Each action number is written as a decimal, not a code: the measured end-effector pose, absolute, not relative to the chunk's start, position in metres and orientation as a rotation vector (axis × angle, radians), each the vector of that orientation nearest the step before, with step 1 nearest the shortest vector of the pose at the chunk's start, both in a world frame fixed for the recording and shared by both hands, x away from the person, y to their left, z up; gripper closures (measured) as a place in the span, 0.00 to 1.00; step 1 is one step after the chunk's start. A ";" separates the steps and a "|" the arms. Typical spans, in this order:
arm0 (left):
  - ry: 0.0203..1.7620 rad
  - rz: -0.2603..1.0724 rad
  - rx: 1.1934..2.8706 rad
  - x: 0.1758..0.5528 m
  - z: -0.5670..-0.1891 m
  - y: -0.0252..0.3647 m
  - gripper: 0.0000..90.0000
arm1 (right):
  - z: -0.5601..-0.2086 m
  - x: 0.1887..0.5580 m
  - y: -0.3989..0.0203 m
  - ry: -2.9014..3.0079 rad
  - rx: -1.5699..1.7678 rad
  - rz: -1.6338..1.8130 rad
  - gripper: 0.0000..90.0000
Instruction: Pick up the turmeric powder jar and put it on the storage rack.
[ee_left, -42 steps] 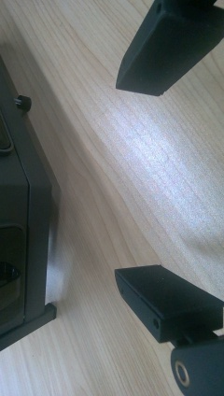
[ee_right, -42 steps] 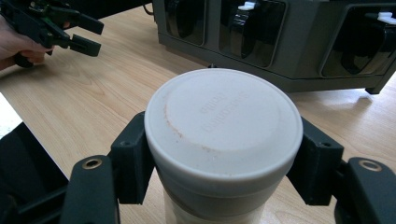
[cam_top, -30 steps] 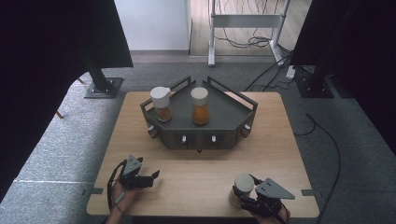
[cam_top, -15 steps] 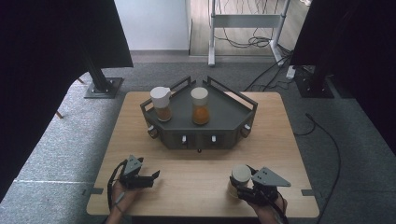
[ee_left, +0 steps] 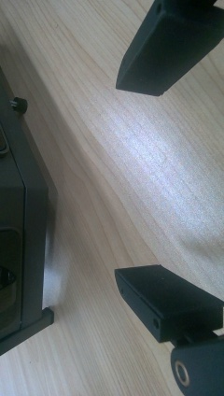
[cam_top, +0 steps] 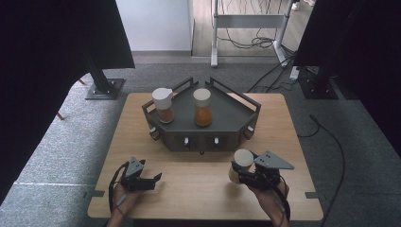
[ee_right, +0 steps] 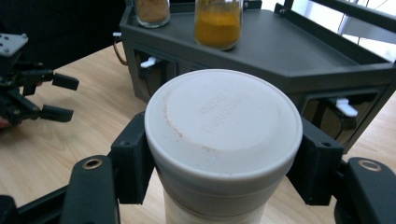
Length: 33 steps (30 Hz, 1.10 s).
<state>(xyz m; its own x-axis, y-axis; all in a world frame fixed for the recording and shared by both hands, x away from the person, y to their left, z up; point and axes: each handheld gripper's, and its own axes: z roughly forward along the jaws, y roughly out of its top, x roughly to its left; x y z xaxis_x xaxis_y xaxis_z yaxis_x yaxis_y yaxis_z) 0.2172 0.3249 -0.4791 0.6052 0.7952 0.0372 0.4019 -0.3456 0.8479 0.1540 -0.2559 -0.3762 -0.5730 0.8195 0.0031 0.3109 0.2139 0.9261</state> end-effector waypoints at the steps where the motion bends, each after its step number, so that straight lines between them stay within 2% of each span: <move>1: 0.949 0.575 1.967 0.217 -0.479 0.325 0.10 | -0.375 0.156 -0.256 1.994 1.041 1.345 0.37; 33: 0.938 0.567 1.987 0.219 -0.478 0.325 0.10 | -0.326 0.197 -0.241 1.966 1.086 1.330 0.37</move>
<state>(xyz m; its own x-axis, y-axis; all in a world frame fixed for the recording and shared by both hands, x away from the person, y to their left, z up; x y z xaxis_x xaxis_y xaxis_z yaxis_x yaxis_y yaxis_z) 0.2192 0.3252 -0.4783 0.6170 0.7858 0.0430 0.4032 -0.3626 0.8402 0.1969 -0.2414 -0.3260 -0.5399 0.8416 0.0135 0.3255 0.1940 0.9254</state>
